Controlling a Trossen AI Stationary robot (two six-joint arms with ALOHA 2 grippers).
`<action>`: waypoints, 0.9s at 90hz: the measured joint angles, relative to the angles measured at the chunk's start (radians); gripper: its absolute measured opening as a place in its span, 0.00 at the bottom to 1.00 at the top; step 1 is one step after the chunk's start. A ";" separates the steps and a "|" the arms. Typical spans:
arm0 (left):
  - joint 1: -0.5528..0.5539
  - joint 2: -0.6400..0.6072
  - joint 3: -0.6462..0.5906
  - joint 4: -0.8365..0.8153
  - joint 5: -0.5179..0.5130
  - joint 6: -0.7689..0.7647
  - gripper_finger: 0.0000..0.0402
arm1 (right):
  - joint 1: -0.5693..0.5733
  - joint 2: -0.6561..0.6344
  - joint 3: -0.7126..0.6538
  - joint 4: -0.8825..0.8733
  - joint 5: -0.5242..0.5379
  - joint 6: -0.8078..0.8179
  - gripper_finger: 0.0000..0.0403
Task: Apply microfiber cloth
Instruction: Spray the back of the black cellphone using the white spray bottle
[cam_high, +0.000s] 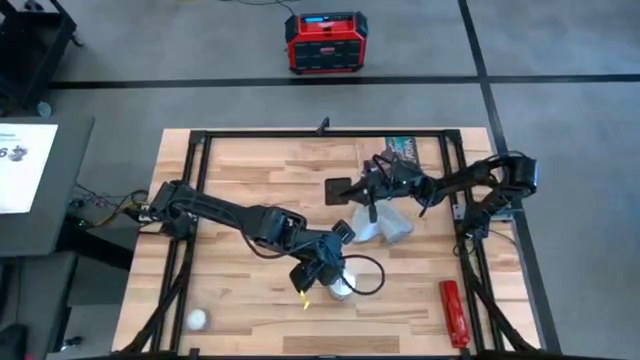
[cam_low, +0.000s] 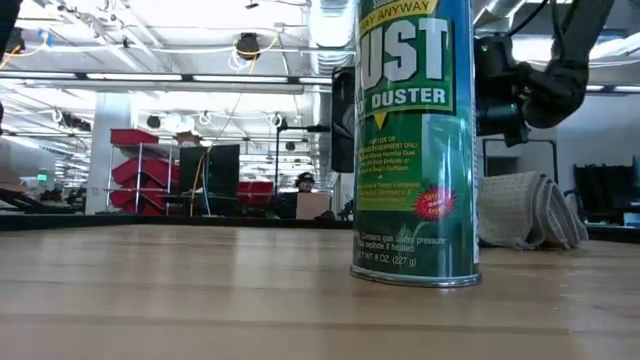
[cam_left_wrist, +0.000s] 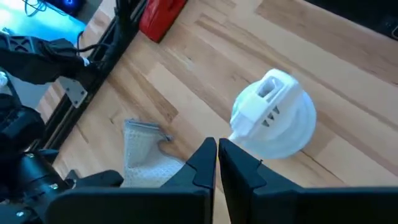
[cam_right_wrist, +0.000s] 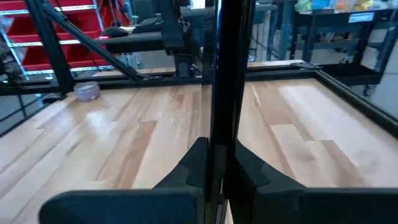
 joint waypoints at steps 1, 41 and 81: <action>0.000 0.000 0.000 -0.001 0.000 -0.002 0.00 | 0.000 -0.003 0.000 0.000 0.000 0.000 0.03; -0.007 0.008 0.004 -0.001 -0.004 -0.002 0.00 | -0.013 -0.104 -0.072 -0.020 0.016 -0.003 0.03; -0.006 0.008 0.008 0.027 0.012 0.000 0.00 | -0.010 -0.105 -0.072 -0.025 0.022 0.005 0.03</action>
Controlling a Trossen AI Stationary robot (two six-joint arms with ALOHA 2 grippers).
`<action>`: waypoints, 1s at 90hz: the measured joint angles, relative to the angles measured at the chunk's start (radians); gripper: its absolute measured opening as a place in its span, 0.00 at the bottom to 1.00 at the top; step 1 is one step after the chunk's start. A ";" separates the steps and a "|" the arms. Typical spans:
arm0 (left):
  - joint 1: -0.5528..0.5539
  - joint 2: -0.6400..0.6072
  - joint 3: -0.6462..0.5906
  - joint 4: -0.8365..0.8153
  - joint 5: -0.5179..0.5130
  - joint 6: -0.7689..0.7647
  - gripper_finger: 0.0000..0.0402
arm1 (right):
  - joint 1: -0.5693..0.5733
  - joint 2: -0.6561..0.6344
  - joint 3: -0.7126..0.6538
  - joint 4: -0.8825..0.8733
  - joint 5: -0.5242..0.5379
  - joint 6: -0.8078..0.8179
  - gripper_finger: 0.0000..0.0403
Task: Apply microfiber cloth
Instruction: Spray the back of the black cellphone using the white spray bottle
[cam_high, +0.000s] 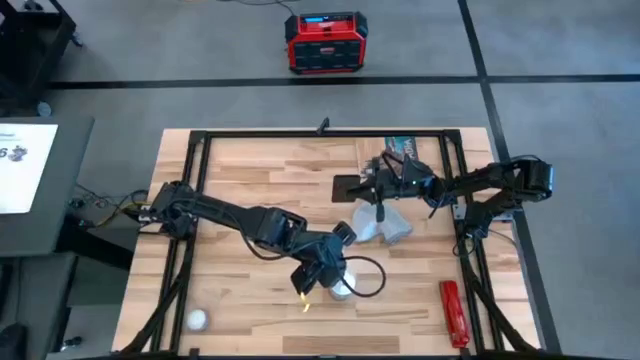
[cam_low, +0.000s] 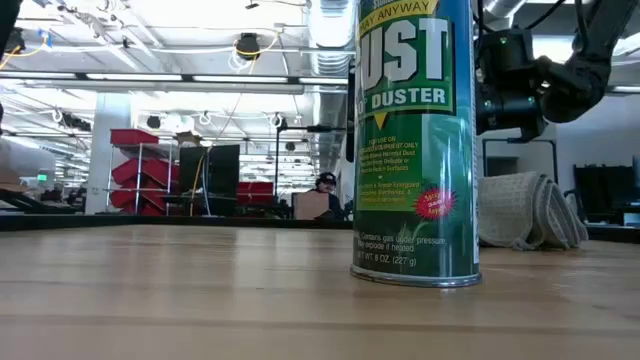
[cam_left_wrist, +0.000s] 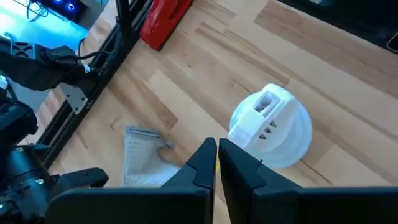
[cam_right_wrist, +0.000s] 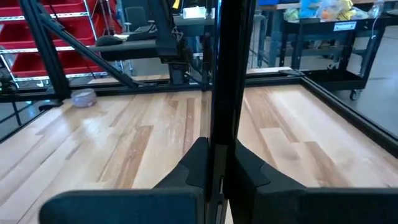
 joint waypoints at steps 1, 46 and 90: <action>0.000 0.000 0.000 0.001 0.000 0.000 0.00 | 0.000 0.000 0.000 0.000 0.000 0.001 0.03; 0.006 0.041 0.000 0.000 0.007 -0.013 0.00 | 0.015 0.000 0.000 0.000 0.008 0.002 0.03; 0.006 0.041 0.008 -0.011 0.008 -0.007 0.00 | 0.017 -0.002 0.000 0.000 0.030 -0.007 0.03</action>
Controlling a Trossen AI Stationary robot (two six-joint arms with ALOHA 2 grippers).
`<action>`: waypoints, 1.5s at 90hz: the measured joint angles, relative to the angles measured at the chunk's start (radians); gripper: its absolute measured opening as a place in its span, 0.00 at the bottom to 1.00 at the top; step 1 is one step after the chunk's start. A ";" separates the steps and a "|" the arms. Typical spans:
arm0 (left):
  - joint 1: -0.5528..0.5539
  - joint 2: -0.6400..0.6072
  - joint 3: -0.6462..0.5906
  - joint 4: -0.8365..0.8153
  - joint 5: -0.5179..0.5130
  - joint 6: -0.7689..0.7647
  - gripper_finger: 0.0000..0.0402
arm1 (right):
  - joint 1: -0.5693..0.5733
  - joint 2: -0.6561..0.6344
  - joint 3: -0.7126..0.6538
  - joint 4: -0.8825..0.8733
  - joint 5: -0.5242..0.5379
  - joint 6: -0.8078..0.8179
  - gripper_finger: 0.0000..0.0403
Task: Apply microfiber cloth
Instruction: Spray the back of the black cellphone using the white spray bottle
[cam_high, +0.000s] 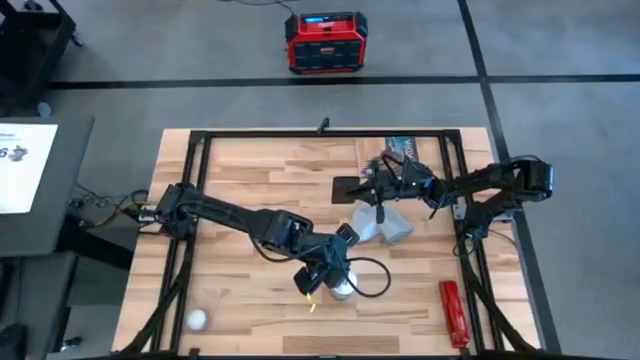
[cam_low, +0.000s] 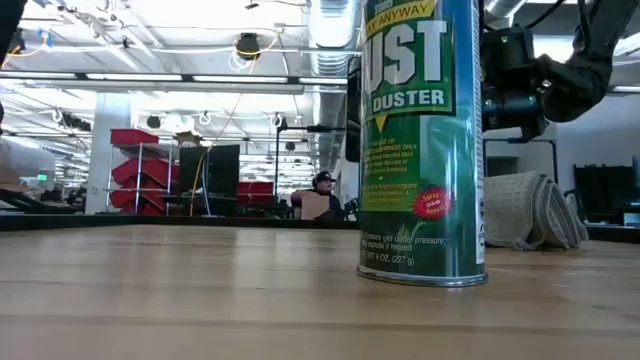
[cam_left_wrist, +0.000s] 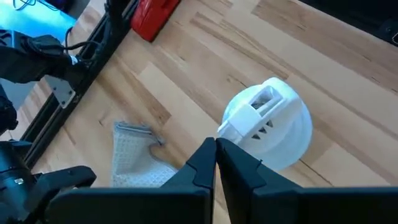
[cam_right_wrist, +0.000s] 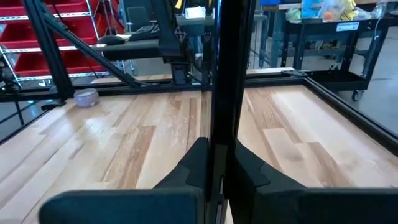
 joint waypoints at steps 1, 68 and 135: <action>0.000 0.000 0.000 0.000 0.000 0.002 0.00 | 0.001 -0.002 0.000 -0.001 0.005 -0.001 0.03; 0.008 0.000 0.002 -0.022 0.016 0.083 0.00 | 0.013 -0.307 -0.066 -0.263 0.133 -0.031 0.03; 0.015 0.008 0.001 -0.018 0.030 0.067 0.00 | 0.174 -0.293 -0.066 -0.252 0.178 0.041 0.03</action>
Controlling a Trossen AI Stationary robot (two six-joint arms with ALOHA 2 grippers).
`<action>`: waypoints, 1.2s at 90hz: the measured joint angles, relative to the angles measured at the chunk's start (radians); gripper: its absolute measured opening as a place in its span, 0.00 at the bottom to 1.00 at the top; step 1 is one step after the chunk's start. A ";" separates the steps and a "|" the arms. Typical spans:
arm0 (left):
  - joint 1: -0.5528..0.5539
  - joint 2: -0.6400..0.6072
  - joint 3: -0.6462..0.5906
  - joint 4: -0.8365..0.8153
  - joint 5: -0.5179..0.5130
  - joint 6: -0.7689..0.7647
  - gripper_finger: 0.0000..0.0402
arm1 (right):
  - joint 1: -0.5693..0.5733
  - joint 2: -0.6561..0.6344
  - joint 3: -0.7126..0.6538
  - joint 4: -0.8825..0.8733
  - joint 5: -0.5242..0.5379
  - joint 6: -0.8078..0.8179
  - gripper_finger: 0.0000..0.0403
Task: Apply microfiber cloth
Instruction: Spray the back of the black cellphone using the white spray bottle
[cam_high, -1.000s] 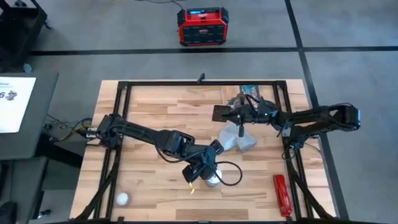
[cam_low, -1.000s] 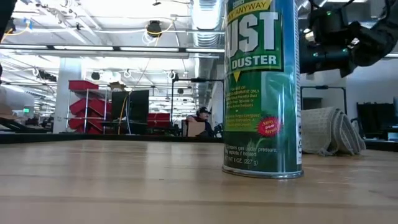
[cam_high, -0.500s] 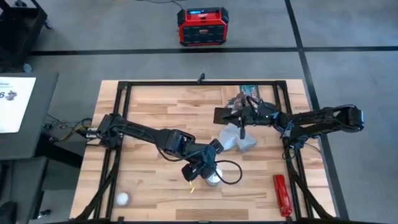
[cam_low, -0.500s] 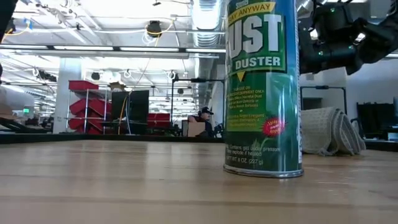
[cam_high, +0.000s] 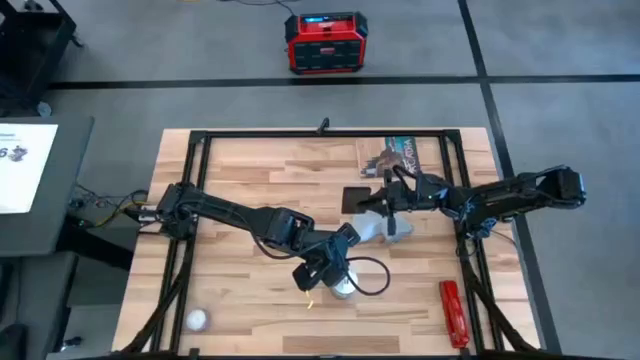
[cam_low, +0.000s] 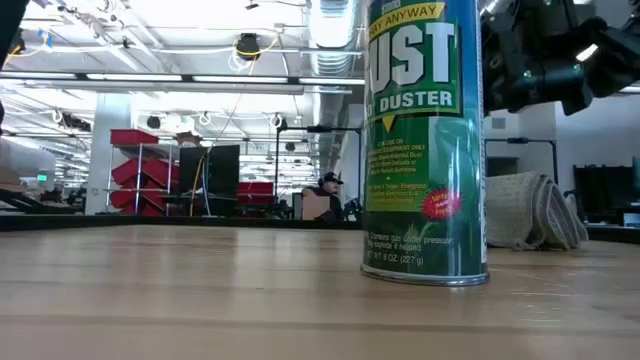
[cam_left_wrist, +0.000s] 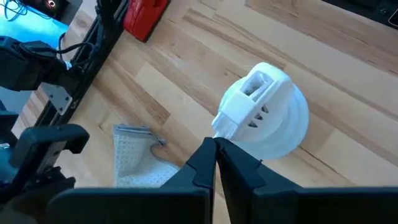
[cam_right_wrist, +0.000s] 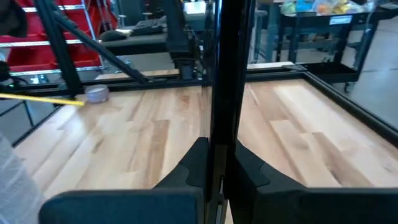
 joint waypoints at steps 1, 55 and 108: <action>0.000 0.000 0.000 0.000 0.000 0.000 0.00 | 0.001 0.000 0.000 0.000 0.000 0.001 0.03; 0.011 0.001 -0.001 -0.010 0.027 -0.024 0.00 | 0.033 0.211 0.000 0.192 -0.003 0.042 0.03; 0.015 0.022 0.070 -0.086 -0.095 -0.022 0.00 | 0.032 0.208 0.001 0.192 -0.003 0.040 0.03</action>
